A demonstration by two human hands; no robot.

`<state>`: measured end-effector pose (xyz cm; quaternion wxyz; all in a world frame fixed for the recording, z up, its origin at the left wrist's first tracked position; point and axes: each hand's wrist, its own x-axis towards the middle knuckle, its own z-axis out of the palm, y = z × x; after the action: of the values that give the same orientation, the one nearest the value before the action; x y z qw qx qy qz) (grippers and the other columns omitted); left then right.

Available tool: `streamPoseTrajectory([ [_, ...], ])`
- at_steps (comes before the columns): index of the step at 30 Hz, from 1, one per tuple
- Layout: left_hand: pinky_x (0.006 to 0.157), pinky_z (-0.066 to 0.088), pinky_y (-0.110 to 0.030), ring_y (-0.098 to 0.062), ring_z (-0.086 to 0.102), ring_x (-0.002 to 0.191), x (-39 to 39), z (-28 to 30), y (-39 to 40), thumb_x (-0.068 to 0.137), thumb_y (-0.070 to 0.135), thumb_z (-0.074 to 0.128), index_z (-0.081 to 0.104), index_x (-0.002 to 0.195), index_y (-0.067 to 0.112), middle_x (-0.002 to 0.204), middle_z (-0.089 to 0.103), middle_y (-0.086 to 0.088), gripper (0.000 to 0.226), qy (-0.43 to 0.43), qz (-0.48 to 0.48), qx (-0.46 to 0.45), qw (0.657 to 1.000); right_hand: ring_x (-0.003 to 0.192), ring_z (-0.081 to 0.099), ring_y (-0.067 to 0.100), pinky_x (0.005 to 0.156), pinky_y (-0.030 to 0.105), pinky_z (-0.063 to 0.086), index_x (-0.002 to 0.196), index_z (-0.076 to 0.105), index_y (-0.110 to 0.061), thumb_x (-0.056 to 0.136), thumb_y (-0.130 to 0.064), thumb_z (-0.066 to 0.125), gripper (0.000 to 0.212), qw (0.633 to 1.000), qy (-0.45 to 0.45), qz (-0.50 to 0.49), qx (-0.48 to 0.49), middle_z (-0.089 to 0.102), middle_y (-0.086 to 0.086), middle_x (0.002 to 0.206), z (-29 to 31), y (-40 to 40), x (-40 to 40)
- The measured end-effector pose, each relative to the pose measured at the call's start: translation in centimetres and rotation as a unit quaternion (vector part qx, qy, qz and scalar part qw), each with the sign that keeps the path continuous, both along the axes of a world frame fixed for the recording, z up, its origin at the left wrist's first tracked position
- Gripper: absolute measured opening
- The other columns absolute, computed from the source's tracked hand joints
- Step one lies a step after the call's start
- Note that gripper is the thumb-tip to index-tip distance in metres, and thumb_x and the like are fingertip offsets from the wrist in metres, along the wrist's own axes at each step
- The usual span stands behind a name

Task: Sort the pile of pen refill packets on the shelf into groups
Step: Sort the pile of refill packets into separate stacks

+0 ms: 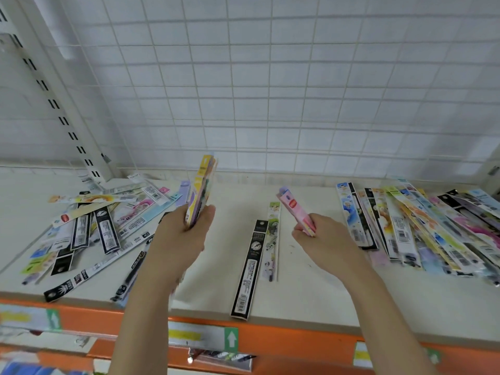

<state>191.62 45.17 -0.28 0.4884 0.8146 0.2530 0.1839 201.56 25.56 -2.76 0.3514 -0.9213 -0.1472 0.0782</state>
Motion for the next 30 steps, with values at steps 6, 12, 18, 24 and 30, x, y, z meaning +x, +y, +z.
streamPoseTrajectory([
  [6, 0.047, 0.035, -0.024, -0.009, 0.047, 0.043, -0.2, -0.1, 1.5, 0.096, 0.031, 0.049, 0.068, 0.089, 0.021, 0.067, 0.051, 0.003, 0.023, -0.053, -0.043, -0.158, 0.985, 0.063, 0.047, 0.020, 0.055, 0.029, 0.035, 0.073, 0.046, -0.014, 0.092, -0.025, 0.047, 0.021, 0.999, 0.004, -0.008, -0.045, 0.050, 0.001, 0.070, -0.3, 1.1, 0.3],
  [12, 0.052, 0.032, -0.028, -0.019, 0.040, 0.052, 0.6, -0.8, 2.2, 0.095, 0.025, 0.048, 0.052, 0.082, 0.009, 0.067, 0.047, -0.004, 0.020, 0.020, -0.038, -0.016, 0.999, 0.055, 0.040, 0.014, 0.049, 0.025, 0.030, 0.064, 0.034, -0.021, 0.095, -0.025, 0.044, 0.033, 0.998, 0.004, -0.024, -0.050, 0.041, -0.003, 0.063, -0.4, 1.8, 0.5],
  [18, 0.051, 0.035, -0.022, -0.008, 0.049, 0.058, 2.2, -2.0, -1.3, 0.081, 0.048, 0.063, 0.047, 0.064, 0.018, 0.061, 0.050, 0.004, 0.039, 0.145, -0.089, 0.122, 0.978, 0.054, 0.039, 0.013, 0.048, 0.026, 0.027, 0.064, 0.033, -0.020, 0.095, -0.026, 0.043, 0.034, 0.997, -0.003, -0.058, -0.053, 0.040, -0.002, 0.062, -0.4, 0.6, 0.6],
  [24, 0.068, 0.038, -0.028, -0.029, 0.059, 0.095, 3.2, -3.8, -4.3, 0.082, 0.050, 0.060, 0.045, 0.083, 0.018, 0.099, 0.061, -0.006, 0.036, 0.233, -0.127, 0.233, 0.936, 0.057, 0.039, 0.012, 0.051, 0.025, 0.030, 0.066, 0.034, -0.020, 0.097, -0.028, 0.041, 0.033, 0.995, -0.011, -0.069, -0.068, 0.042, -0.002, 0.066, -0.3, -0.4, 0.6],
  [30, 0.066, 0.036, -0.027, -0.028, 0.057, 0.092, 3.3, -3.6, -3.2, 0.084, 0.044, 0.058, 0.044, 0.083, 0.016, 0.089, 0.055, -0.004, 0.032, 0.223, -0.098, 0.246, 0.938, 0.057, 0.039, 0.010, 0.050, 0.024, 0.028, 0.068, 0.034, -0.021, 0.096, -0.030, 0.041, 0.031, 0.992, -0.015, -0.060, -0.108, 0.042, -0.004, 0.065, -0.4, 0.0, 1.0],
])
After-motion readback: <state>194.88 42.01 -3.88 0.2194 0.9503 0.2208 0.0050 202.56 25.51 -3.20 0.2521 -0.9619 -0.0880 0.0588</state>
